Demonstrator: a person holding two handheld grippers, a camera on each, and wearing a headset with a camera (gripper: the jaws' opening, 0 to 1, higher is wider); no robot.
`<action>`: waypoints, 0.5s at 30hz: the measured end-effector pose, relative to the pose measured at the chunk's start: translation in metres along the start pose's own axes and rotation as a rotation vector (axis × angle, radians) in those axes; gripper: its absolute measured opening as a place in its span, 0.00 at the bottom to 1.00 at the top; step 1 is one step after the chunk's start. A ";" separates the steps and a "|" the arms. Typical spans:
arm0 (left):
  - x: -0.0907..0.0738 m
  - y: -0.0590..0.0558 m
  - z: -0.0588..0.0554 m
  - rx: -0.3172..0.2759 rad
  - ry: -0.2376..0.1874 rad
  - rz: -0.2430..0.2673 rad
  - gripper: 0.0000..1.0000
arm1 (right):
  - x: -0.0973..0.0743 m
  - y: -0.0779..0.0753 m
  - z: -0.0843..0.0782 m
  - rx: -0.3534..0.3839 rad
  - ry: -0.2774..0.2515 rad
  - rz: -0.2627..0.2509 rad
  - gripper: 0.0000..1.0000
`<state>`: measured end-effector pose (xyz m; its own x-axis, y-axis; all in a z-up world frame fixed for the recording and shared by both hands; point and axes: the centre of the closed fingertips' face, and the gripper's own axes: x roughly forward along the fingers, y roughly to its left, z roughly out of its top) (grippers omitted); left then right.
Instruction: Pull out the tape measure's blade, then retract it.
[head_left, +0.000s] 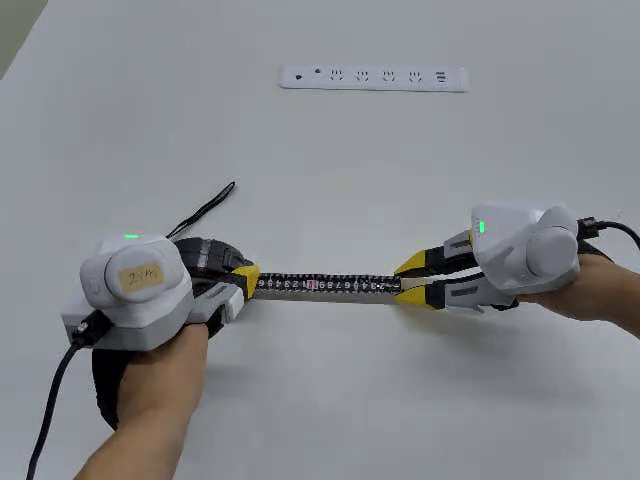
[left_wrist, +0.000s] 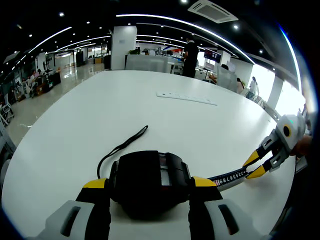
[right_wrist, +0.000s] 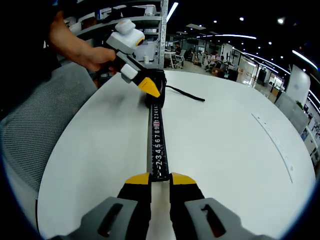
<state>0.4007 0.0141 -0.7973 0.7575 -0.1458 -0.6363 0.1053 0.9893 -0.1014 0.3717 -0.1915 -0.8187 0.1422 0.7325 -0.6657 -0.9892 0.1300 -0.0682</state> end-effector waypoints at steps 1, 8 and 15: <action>0.000 0.000 0.000 0.000 0.000 0.000 0.60 | 0.000 0.000 0.000 -0.001 0.000 -0.001 0.11; 0.000 -0.001 0.000 -0.003 0.002 0.000 0.60 | 0.003 0.001 0.005 -0.002 -0.005 -0.003 0.11; 0.000 -0.001 0.000 -0.003 0.003 -0.001 0.60 | 0.006 0.001 0.009 0.000 -0.010 0.001 0.11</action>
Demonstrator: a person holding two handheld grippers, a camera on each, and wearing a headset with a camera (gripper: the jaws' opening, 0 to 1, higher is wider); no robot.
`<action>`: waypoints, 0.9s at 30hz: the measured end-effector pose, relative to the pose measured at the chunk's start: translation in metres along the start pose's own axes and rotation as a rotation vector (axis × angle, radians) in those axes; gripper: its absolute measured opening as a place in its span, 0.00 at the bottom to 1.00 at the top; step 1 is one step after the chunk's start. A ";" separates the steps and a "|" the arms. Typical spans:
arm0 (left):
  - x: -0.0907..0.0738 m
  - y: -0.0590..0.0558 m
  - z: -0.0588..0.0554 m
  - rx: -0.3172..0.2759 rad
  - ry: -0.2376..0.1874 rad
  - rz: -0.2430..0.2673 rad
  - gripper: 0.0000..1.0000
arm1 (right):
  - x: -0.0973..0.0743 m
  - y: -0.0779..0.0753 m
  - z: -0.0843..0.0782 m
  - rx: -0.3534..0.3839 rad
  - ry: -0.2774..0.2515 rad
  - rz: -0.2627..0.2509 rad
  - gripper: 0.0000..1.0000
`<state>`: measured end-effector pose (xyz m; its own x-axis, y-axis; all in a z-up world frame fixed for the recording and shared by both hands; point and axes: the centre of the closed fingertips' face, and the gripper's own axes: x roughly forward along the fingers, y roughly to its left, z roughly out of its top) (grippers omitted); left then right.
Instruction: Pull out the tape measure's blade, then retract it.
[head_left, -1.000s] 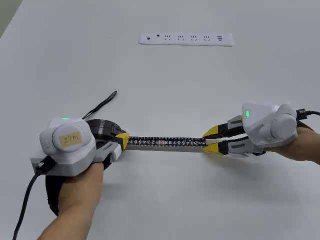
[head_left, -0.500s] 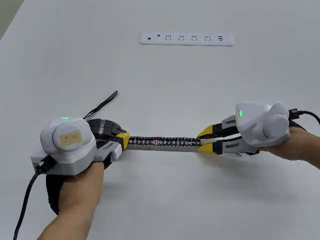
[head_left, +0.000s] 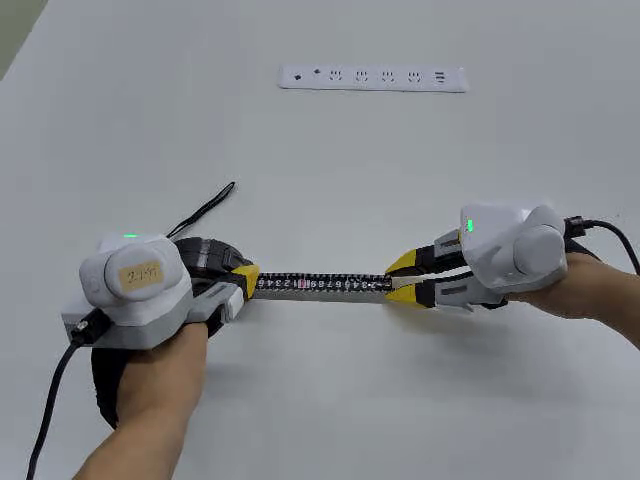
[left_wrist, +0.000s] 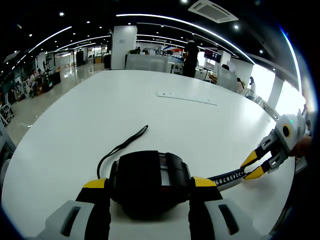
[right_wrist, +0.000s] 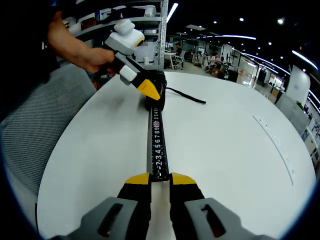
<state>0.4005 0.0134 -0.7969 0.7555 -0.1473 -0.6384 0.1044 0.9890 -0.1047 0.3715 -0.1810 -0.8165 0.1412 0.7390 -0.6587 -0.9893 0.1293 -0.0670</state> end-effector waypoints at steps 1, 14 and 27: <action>0.000 0.000 0.000 0.000 0.001 0.000 0.60 | 0.000 0.000 0.000 0.001 -0.001 0.001 0.11; 0.000 0.000 0.000 0.002 0.002 0.000 0.60 | 0.008 -0.003 0.004 -0.001 -0.008 0.004 0.11; 0.000 0.000 0.000 0.003 0.006 -0.001 0.60 | 0.016 -0.002 0.010 -0.001 -0.015 0.010 0.11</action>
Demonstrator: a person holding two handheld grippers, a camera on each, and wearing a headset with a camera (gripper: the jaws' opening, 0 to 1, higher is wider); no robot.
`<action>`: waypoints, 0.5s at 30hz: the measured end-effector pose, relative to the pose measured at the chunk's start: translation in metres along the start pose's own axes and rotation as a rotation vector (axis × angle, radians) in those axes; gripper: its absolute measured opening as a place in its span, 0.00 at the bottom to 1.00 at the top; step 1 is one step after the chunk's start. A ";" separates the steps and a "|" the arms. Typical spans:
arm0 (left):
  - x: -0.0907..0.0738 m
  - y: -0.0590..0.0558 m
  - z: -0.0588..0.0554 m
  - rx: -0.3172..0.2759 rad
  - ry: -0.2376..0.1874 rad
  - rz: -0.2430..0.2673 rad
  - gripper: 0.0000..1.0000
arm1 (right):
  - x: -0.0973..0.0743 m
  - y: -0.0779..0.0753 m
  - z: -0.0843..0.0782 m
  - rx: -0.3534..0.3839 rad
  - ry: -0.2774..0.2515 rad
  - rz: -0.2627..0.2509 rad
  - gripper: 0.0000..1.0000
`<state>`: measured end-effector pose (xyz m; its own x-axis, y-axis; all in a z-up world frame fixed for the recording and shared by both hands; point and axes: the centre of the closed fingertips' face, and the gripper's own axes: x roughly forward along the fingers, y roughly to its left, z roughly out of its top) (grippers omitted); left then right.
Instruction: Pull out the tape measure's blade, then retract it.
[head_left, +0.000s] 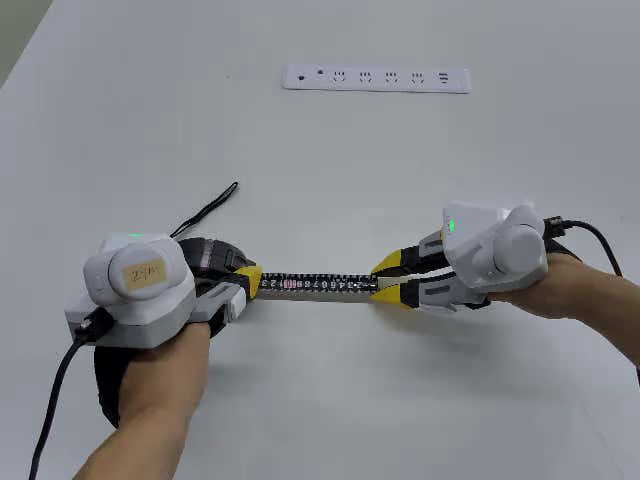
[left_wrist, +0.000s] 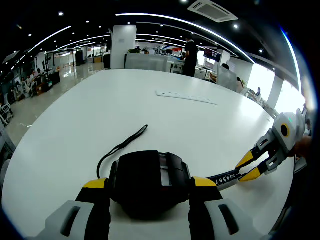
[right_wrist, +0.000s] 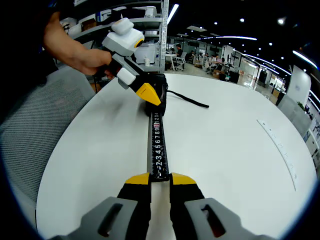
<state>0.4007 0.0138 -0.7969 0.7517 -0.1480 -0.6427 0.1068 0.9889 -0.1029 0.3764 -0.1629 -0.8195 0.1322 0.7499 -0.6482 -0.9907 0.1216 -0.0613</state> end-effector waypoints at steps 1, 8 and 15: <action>0.000 0.000 0.000 0.000 0.000 0.000 0.60 | 0.000 0.000 0.000 -0.001 -0.001 0.000 0.11; 0.000 0.000 0.000 0.002 0.003 0.001 0.60 | 0.004 0.001 0.002 0.003 -0.004 0.004 0.11; 0.001 0.000 -0.001 0.000 0.004 -0.001 0.60 | 0.008 0.001 0.005 0.002 -0.011 0.006 0.11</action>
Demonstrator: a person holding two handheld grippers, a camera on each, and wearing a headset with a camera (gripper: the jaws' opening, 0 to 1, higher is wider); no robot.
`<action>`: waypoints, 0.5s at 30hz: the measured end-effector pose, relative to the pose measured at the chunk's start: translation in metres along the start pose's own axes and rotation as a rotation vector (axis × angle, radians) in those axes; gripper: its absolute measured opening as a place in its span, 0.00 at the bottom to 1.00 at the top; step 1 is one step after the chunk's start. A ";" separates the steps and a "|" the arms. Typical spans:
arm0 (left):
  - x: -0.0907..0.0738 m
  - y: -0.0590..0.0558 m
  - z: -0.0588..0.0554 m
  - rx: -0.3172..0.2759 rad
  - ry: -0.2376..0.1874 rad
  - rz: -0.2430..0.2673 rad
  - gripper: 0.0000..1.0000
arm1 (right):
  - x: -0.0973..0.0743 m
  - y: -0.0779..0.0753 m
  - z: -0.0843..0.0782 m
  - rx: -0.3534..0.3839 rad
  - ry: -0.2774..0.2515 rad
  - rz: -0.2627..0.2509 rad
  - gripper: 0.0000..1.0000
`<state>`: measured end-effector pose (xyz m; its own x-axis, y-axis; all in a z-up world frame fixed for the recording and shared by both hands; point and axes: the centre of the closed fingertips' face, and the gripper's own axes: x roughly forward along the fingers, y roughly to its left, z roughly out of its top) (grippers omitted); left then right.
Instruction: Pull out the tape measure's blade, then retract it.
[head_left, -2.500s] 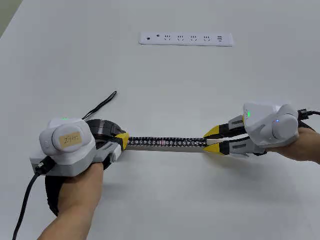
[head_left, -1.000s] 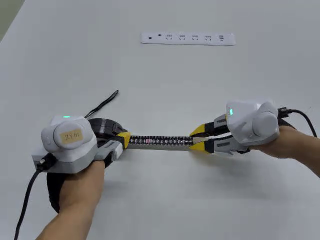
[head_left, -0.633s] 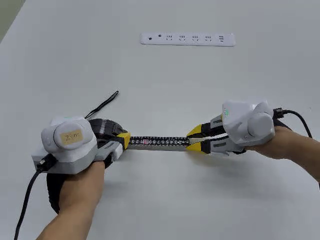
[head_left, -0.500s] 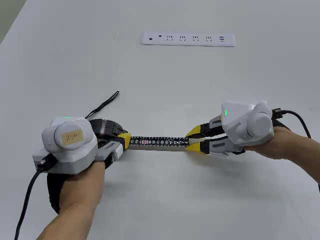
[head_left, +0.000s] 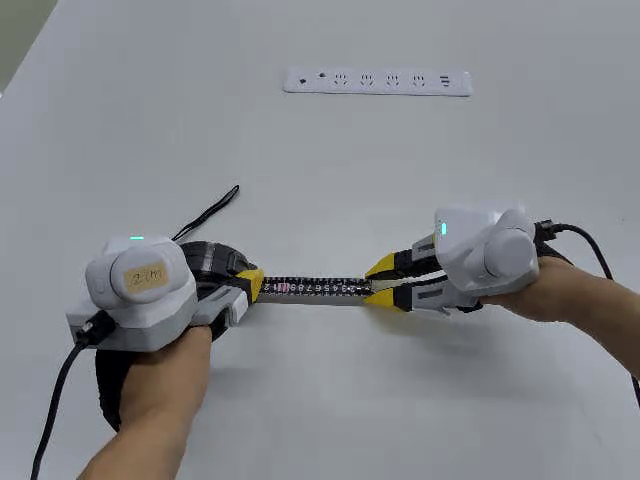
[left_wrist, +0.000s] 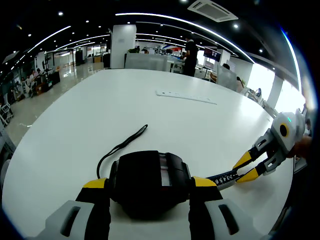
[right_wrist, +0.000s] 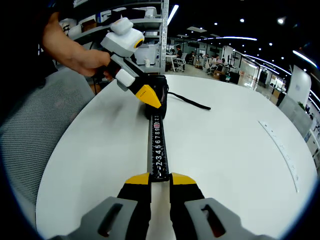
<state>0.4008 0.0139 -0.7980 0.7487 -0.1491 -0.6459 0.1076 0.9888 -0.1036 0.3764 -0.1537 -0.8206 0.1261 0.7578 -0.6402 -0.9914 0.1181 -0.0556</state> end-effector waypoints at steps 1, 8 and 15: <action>0.000 0.000 0.000 -0.001 0.000 0.000 0.60 | 0.000 0.000 0.001 0.002 -0.003 0.001 0.11; 0.000 0.000 0.000 -0.002 0.001 -0.001 0.60 | 0.005 0.001 0.005 -0.001 -0.006 0.002 0.11; -0.001 -0.001 0.000 -0.002 0.001 0.001 0.60 | 0.010 0.000 0.008 -0.004 -0.006 0.003 0.11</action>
<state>0.4002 0.0131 -0.7977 0.7484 -0.1486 -0.6464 0.1058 0.9888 -0.1048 0.3778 -0.1410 -0.8211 0.1234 0.7622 -0.6355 -0.9919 0.1134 -0.0566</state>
